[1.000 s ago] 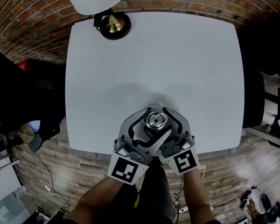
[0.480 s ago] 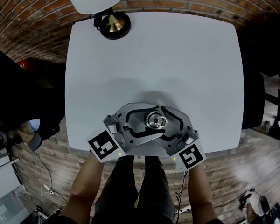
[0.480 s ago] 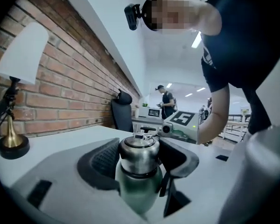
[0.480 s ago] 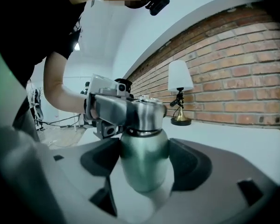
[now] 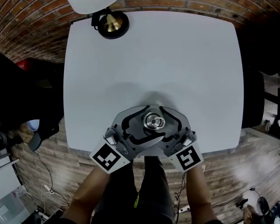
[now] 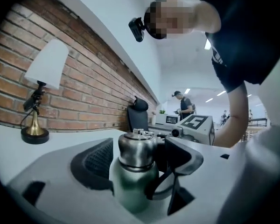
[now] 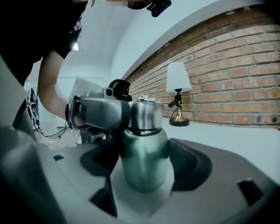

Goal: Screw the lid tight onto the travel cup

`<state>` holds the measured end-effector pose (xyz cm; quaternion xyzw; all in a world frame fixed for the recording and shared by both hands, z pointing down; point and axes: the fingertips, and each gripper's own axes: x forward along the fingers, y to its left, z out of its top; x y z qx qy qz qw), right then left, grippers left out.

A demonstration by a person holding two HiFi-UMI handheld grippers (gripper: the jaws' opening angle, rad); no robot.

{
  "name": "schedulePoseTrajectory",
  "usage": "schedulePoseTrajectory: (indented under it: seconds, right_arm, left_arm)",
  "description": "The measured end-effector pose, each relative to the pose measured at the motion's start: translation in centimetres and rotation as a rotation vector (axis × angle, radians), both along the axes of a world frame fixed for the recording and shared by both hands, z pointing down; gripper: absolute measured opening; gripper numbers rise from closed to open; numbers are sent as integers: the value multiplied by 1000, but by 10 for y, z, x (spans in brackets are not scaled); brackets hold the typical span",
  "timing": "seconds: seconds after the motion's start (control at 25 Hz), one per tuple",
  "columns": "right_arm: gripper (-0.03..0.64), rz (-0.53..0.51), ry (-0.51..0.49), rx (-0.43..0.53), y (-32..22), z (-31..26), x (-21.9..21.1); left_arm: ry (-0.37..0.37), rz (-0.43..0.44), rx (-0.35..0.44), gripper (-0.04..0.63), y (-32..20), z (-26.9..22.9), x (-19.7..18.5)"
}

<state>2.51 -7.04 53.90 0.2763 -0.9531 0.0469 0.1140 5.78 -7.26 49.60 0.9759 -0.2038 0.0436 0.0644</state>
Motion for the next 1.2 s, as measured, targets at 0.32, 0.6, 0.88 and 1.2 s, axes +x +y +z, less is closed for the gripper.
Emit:
schedulePoseTrajectory:
  seconds: [0.32, 0.6, 0.88, 1.2]
  right_arm:
    - [313, 85, -21, 4, 0, 1, 2]
    - [313, 84, -25, -5, 0, 2, 2]
    - [313, 2, -12, -9, 1, 1, 2]
    - [313, 4, 5, -50, 2, 6, 4]
  left_arm:
    - [-59, -291, 38, 330, -9, -1, 1]
    - [-91, -224, 103, 261, -10, -3, 3]
    - [-54, 221, 97, 261, 1, -3, 8]
    - [-49, 260, 54, 268, 1, -1, 9]
